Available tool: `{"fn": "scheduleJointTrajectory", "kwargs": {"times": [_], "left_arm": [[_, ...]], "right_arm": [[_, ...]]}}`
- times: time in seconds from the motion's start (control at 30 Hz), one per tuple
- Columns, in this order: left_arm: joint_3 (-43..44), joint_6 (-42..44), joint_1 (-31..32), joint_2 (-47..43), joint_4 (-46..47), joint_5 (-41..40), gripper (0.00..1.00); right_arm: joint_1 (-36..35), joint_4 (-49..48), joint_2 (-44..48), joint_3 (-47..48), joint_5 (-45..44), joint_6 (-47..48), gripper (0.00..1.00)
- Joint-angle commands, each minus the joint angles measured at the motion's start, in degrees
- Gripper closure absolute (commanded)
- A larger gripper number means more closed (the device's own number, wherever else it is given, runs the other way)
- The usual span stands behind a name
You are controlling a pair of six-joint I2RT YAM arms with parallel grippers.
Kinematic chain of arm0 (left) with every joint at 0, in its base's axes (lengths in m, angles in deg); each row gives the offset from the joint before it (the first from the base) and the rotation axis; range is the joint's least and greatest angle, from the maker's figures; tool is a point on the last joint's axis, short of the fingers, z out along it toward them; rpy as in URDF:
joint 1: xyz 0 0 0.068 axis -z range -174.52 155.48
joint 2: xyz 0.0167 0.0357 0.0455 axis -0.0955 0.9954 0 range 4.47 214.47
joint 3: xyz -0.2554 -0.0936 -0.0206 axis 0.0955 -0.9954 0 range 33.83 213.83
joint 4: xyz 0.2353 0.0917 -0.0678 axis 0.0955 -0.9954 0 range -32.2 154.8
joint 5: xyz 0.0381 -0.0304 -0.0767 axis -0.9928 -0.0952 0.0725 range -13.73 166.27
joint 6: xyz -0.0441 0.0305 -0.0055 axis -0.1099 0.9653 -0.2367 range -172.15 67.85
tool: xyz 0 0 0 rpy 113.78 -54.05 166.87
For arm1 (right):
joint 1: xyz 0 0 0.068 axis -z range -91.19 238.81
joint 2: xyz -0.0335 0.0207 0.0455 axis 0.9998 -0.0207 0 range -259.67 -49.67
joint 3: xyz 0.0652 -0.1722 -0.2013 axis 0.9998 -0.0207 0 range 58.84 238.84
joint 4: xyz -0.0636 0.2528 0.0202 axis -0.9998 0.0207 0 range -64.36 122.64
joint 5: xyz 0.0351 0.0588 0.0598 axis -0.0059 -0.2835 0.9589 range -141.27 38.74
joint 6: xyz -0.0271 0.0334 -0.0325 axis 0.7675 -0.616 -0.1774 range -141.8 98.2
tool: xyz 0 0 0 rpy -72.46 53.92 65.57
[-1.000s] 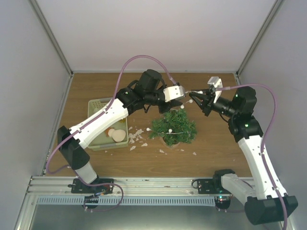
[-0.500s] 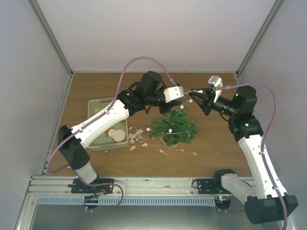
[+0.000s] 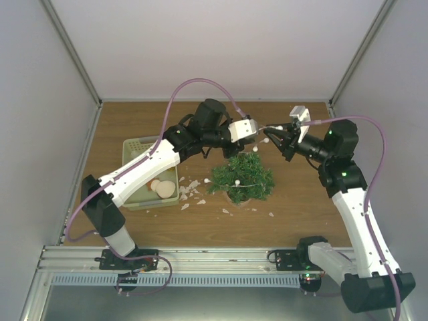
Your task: Decorate the small christmas tree
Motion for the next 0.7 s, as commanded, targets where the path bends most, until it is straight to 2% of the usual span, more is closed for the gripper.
{"fn": "scheduleJointTrajectory", "kwargs": {"times": [0.0,0.07,0.13,0.27,0.37,0.67], "left_arm": [[0.8,-0.3,-0.2,-1.1,1.7,1.1,0.89],[1.6,0.1,-0.3,-1.3,0.1,0.3,0.67],[1.4,0.7,-0.6,-2.3,-1.0,0.2,0.5],[-0.9,1.3,-0.9,-5.2,0.1,0.6,0.36],[-1.2,0.3,-0.9,-4.7,1.7,1.9,0.34],[1.8,-0.2,-1.0,0.0,2.9,2.9,0.42]], "right_arm": [[-0.2,0.3,0.0,0.7,0.4,0.8,0.99],[-0.2,0.5,-0.1,0.8,0.3,0.9,1.0],[-0.2,0.6,-0.1,0.9,0.4,1.0,0.99],[-0.2,0.6,-0.2,0.9,0.4,1.0,0.99],[-0.2,0.8,-0.3,1.2,0.7,1.0,0.99],[-0.2,1.6,-0.4,2.2,0.7,1.0,0.99]]}}
